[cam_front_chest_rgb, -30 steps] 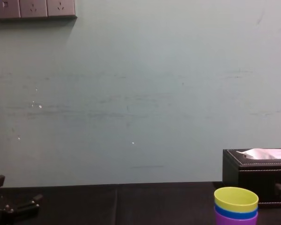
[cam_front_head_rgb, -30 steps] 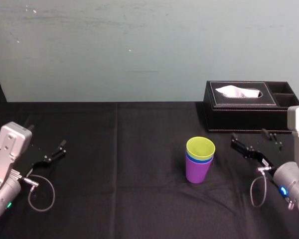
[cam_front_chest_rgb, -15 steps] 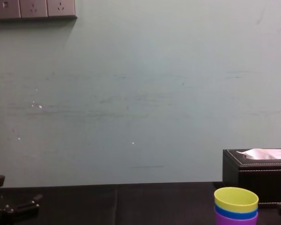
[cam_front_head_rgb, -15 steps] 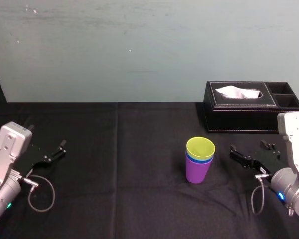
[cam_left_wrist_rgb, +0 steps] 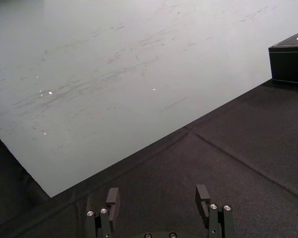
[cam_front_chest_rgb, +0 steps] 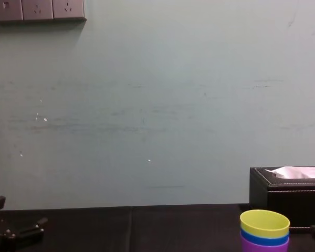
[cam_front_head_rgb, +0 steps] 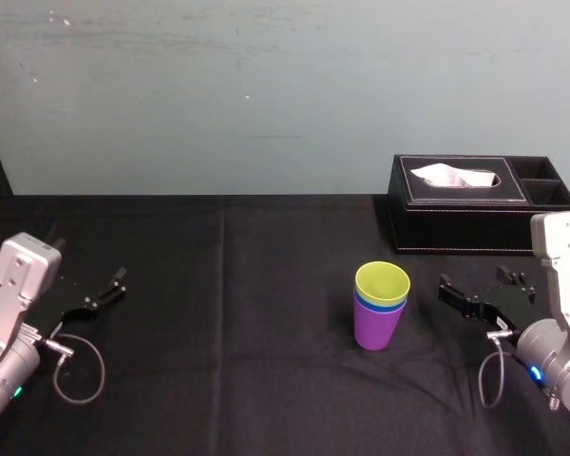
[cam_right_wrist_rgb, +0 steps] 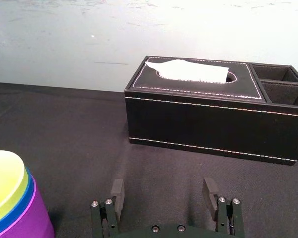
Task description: Stack the three plastic cups sequentially using one hand.
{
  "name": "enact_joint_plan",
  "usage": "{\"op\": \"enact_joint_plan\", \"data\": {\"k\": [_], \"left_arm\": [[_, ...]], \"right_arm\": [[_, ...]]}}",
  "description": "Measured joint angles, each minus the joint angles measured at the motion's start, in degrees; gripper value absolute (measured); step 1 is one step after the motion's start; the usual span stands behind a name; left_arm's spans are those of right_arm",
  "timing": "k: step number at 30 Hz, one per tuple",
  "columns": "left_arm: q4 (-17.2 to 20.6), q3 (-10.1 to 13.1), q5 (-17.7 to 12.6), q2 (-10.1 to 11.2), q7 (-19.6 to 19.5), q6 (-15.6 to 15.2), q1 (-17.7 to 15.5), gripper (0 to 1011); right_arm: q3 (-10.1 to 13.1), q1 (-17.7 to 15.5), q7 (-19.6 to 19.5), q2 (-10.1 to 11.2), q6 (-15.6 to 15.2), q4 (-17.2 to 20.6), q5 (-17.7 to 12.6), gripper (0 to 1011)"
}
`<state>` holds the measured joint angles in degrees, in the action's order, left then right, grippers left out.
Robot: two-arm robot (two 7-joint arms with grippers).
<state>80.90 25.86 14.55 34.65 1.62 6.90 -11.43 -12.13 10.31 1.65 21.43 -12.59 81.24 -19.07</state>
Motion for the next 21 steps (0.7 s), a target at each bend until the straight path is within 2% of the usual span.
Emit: {"op": "enact_joint_plan", "data": {"k": [21], "left_arm": [[0.0, 0.0, 0.0, 0.0, 0.0, 0.0, 0.0, 1000]], "right_arm": [[0.0, 0.0, 0.1, 0.0, 0.2, 0.0, -0.1, 1000]]}}
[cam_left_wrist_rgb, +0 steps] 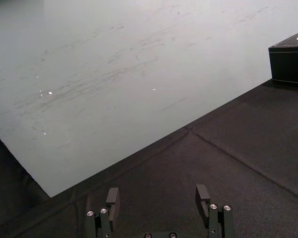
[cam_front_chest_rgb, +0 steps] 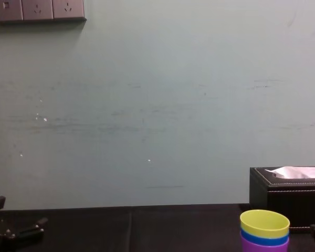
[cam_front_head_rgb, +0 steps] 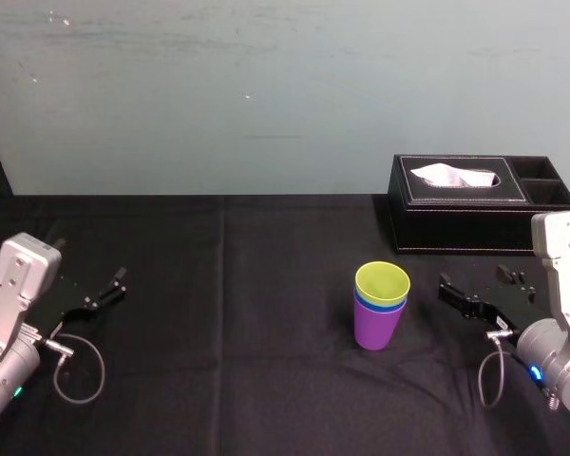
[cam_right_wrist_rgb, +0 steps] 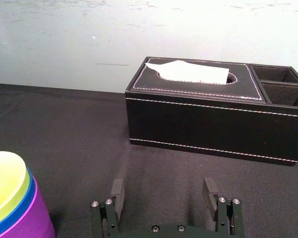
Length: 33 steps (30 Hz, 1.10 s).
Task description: Stack the three plastic cups sequentially using one hand.
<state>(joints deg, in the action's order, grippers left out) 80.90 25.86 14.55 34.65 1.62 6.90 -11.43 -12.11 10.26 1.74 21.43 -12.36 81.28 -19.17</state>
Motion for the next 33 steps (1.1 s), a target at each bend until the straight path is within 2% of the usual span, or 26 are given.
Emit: {"op": "enact_joint_plan", "data": {"k": [33], "left_arm": [[0.0, 0.0, 0.0, 0.0, 0.0, 0.0, 0.0, 1000]], "right_arm": [[0.0, 0.0, 0.0, 0.0, 0.0, 0.0, 0.0, 1000]]}}
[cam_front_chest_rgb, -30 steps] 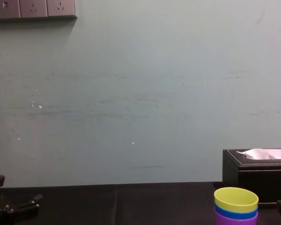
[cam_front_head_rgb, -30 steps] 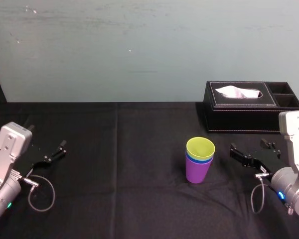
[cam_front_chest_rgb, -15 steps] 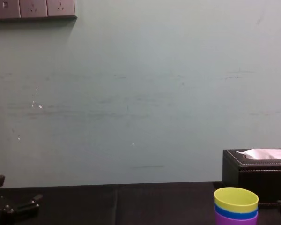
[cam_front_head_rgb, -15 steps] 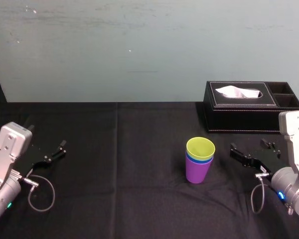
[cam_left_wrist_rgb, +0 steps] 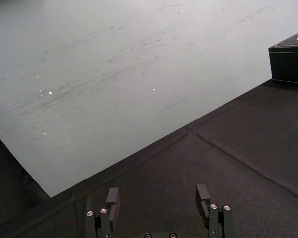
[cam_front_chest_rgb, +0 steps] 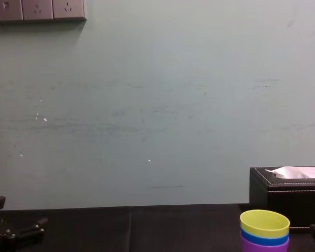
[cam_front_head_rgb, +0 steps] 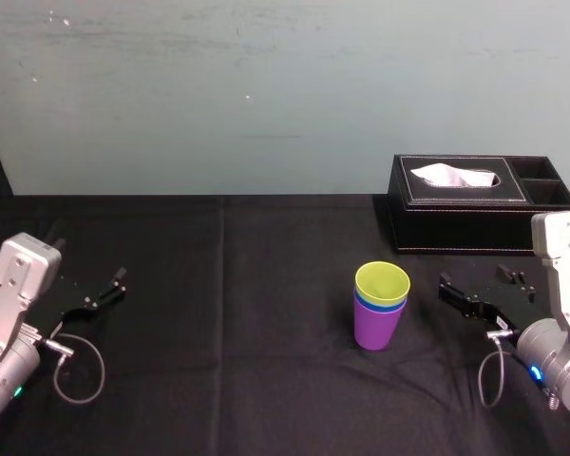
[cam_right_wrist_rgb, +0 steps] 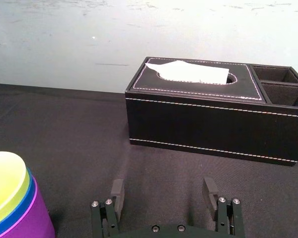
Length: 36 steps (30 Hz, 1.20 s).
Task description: Stack the three plastic cups sequentially using one hand.
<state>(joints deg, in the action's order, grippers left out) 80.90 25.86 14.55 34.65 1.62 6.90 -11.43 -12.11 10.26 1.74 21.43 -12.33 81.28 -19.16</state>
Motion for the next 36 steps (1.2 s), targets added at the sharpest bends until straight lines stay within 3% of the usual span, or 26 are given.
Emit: {"op": "enact_joint_plan", "data": {"k": [36], "left_arm": [[0.0, 0.0, 0.0, 0.0, 0.0, 0.0, 0.0, 1000]], "right_arm": [[0.0, 0.0, 0.0, 0.0, 0.0, 0.0, 0.0, 1000]]}}
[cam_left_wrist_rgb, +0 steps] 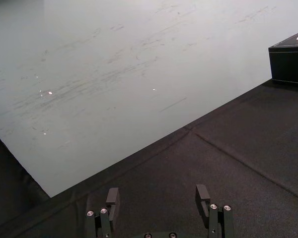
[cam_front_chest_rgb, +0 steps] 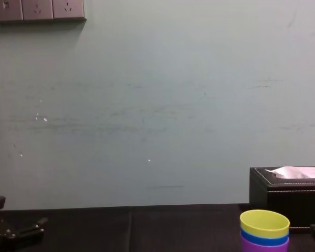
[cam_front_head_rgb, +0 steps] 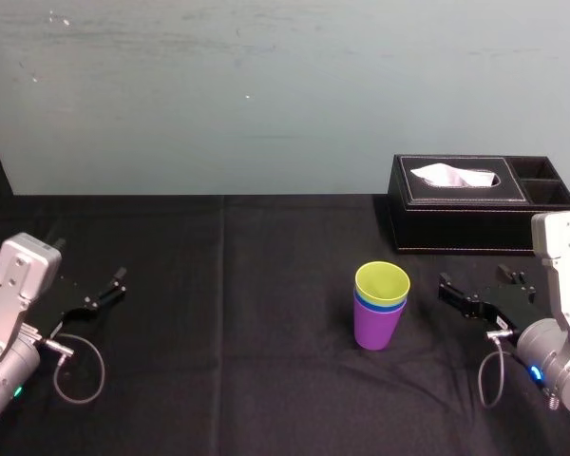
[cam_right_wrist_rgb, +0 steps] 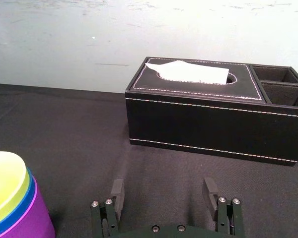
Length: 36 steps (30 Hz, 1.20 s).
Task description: Stack the three plastic cups sequentially using one hand.
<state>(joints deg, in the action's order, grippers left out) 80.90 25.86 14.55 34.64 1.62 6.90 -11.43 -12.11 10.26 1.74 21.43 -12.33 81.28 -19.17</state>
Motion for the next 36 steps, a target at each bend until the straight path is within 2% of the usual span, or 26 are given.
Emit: {"op": "enact_joint_plan", "data": {"k": [36], "left_arm": [[0.0, 0.0, 0.0, 0.0, 0.0, 0.0, 0.0, 1000]], "right_arm": [[0.0, 0.0, 0.0, 0.0, 0.0, 0.0, 0.0, 1000]]}}
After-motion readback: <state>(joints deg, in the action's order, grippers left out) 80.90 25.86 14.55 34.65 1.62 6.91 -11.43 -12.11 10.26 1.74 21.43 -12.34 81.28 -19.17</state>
